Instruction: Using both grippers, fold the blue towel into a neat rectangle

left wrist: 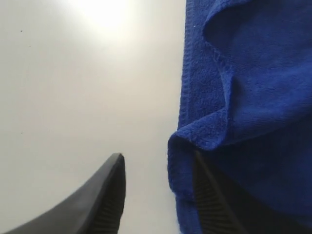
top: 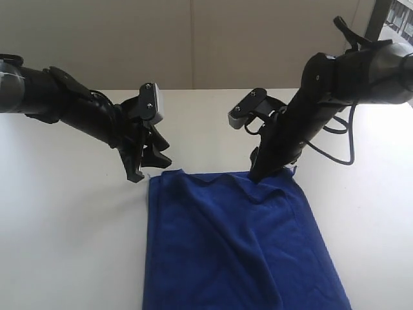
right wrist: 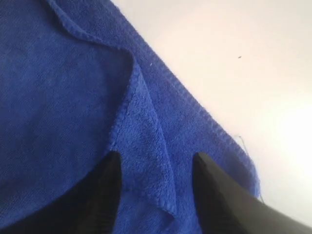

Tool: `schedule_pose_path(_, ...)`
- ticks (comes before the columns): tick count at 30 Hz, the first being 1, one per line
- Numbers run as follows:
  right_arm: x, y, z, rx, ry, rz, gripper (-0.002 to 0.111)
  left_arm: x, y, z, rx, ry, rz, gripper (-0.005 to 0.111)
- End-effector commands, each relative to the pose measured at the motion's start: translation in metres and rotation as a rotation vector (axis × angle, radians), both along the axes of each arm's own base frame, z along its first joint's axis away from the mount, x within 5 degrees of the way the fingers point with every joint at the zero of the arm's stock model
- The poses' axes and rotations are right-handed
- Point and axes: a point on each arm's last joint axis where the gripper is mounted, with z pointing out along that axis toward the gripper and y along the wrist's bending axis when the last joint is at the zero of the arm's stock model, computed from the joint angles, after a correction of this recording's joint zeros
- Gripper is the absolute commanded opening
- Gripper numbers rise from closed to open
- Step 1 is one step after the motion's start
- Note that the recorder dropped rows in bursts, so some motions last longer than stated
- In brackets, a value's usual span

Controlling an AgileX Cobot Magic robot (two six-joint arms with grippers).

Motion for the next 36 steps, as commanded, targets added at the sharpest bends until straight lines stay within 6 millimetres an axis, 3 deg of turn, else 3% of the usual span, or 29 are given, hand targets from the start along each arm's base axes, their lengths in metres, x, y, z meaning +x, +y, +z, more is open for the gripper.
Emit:
schedule_pose_path(1,0.003,-0.001,-0.003,-0.019,-0.027,0.042,0.049,0.000,-0.003,0.006,-0.044,0.015,0.011,0.049)
schedule_pose_path(9,0.003,0.009,-0.043,-0.046,0.075,0.096,0.049,-0.023,-0.010,0.008,-0.124,0.239,-0.122,0.047)
schedule_pose_path(15,0.001,0.026,-0.057,-0.072,0.073,0.151,0.049,-0.031,-0.008,0.007,-0.099,0.340,-0.148,0.022)
schedule_pose_path(20,0.005,0.021,-0.056,-0.134,0.031,0.132,0.045,-0.032,-0.005,0.003,-0.053,0.386,-0.116,0.000)
schedule_pose_path(30,0.010,0.011,-0.049,-0.225,-0.020,0.041,0.045,-0.046,-0.014,-0.022,-0.026,0.467,-0.135,0.000)
schedule_pose_path(36,0.009,0.011,-0.027,-0.208,-0.071,0.032,0.045,-0.052,-0.033,-0.014,-0.109,0.487,-0.156,0.000)
